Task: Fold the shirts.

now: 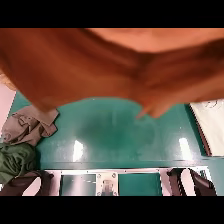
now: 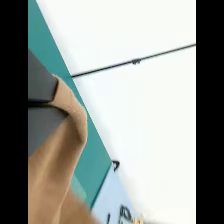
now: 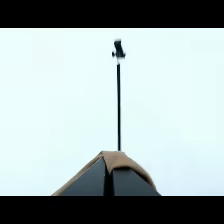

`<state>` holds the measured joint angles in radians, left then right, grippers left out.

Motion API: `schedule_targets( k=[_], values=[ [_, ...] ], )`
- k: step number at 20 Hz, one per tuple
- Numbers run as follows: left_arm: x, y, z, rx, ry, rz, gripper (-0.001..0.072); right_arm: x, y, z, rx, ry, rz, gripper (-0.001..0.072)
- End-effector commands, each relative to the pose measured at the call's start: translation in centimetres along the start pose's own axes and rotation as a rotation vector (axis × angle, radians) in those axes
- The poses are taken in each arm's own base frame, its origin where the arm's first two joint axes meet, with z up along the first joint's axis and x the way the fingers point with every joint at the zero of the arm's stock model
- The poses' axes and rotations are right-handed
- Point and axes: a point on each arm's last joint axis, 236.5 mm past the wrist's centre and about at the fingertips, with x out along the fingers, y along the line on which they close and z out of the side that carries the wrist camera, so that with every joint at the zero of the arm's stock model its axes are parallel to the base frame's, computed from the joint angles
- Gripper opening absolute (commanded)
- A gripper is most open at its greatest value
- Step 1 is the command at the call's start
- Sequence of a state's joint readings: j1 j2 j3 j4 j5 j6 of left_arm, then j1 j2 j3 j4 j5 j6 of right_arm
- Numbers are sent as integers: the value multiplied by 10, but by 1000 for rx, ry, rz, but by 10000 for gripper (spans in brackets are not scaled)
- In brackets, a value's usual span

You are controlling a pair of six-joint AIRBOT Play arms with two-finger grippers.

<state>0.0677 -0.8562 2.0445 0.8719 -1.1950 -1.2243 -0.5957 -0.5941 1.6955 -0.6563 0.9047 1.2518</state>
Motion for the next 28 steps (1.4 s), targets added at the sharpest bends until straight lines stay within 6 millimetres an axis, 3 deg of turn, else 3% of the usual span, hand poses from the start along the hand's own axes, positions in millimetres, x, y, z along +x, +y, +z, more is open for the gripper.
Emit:
schedule_targets(
  k=[1, 4, 7, 10, 12, 14, 16, 18, 22, 25, 28],
  values=[
    [2, 30, -24, -32, 74, 114, 25, -3, -8, -8, 3, 23, -41, 15],
    [47, 59, -99, -132, 246, 102, 25, 27, -49, -95, 168, 222, -43, 15],
    [99, 84, -207, -264, 466, 46, 25, 50, -96, -224, 318, 461, -66, 15],
    [145, 91, -326, -419, 648, -57, 25, 69, -125, -359, 430, 667, -92, 15],
    [172, 96, -399, -502, 738, -76, 25, 83, -142, -437, 487, 782, -124, 15],
    [197, 102, -459, -558, 797, -59, 25, 98, -160, -503, 534, 868, -164, 15],
    [218, 111, -503, -586, 807, -10, 25, 115, -174, -551, 589, 929, -175, 15],
    [235, 127, -527, -592, 772, 60, 25, 138, -187, -579, 635, 938, -174, 15],
    [253, 164, -522, -570, 644, 184, 24, 178, -205, -592, 648, 901, -155, 16],
    [255, 167, -530, -530, 648, 184, 25, 190, -213, -598, 655, 889, -159, 16],
    [254, 166, -544, -532, 675, 180, 25, 188, -216, -608, 648, 906, -163, 15]
  ],
)
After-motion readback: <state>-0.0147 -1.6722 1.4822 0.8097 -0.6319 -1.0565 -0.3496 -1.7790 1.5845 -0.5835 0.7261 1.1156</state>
